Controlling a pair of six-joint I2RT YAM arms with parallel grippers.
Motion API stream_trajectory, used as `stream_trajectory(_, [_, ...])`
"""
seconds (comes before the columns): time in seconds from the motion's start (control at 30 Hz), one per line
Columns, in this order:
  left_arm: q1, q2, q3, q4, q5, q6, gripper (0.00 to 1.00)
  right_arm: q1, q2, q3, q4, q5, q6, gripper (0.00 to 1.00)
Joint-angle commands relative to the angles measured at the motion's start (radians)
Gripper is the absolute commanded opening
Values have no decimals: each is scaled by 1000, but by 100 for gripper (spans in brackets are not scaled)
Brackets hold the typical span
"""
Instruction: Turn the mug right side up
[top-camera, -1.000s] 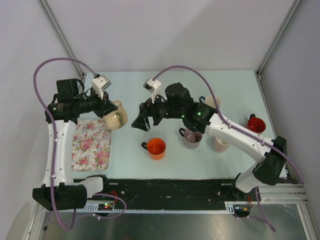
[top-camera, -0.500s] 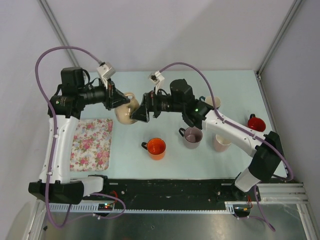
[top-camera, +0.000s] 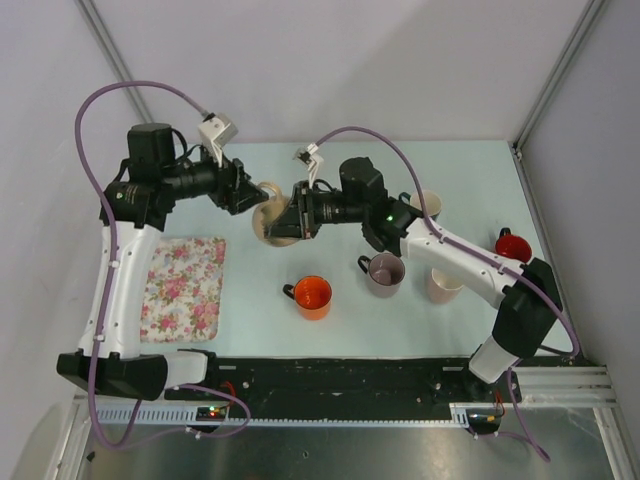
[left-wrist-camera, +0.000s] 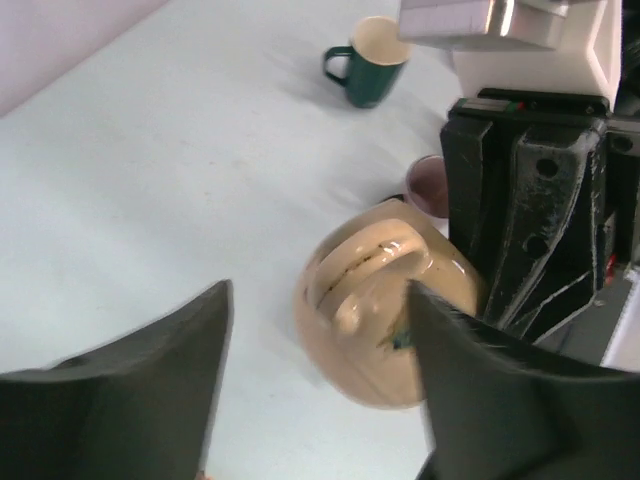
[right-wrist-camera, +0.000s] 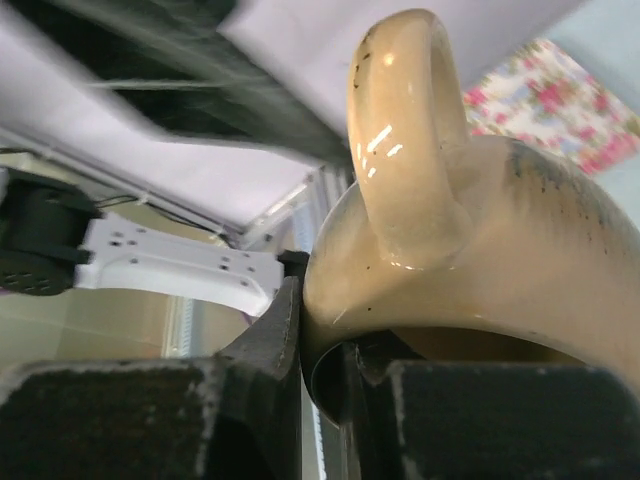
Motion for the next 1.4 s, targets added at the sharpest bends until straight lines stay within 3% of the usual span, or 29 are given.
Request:
stream_trajectory(0.0, [2, -11, 23, 68, -198, -22, 89, -32, -50, 38, -307, 229, -182, 0])
stream_trajectory(0.07, [3, -15, 7, 68, -288, -14, 97, -48, -27, 106, -482, 393, -307, 0])
stream_trajectory(0.23, [4, -13, -15, 68, -563, 9, 100, -100, 159, 336, -846, 670, -510, 0])
stream_trajectory(0.4, [5, -49, -134, 70, -657, 103, 100, -118, 397, 525, -1068, 846, -628, 0])
stream_trajectory(0.73, [5, -81, -297, 90, -650, 137, 100, -127, 688, 770, -1156, 812, -689, 0])
stream_trajectory(1.03, [6, -72, -340, 111, -629, 143, 100, -163, 662, 684, -1069, 566, -626, 0])
stream_trajectory(1.07, [6, -71, -342, 111, -625, 143, 100, -170, 655, 674, -1059, 544, -614, 2])
stream_trajectory(1.2, [6, -68, -354, 116, -612, 140, 100, -194, 644, 672, -1051, 519, -592, 31])
stream_trajectory(1.37, [5, -70, -371, 125, -605, 129, 100, -197, 596, 726, -1099, 515, -604, 56])
